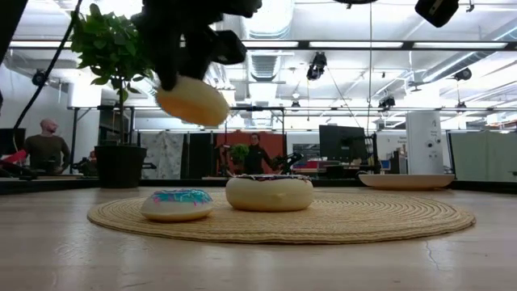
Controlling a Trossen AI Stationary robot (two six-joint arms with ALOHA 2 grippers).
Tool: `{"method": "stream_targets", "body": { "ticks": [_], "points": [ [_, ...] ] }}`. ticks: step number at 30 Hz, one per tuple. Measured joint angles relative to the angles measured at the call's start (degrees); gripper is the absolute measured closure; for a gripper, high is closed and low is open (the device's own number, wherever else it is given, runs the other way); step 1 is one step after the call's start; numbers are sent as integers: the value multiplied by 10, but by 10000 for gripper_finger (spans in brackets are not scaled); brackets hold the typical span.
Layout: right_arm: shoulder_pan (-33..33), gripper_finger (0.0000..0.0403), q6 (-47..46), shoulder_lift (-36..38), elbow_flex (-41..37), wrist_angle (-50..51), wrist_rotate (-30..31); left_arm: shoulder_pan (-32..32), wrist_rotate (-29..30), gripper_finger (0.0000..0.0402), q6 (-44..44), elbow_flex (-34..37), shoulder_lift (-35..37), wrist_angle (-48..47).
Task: Pick & Place donuts
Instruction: Put the large pink donut on the white plate
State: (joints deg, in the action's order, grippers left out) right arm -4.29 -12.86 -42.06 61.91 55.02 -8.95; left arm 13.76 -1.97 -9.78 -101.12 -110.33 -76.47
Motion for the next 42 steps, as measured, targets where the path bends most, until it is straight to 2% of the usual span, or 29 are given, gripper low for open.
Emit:
{"method": "stream_targets", "body": {
  "ticks": [26,42],
  "points": [
    [0,394,-7,0,0,-3,0,182,-23,280,283,1,87,-43],
    [0,394,-7,0,0,-5,0,328,-20,280,535,2,101,-42]
  ]
}}
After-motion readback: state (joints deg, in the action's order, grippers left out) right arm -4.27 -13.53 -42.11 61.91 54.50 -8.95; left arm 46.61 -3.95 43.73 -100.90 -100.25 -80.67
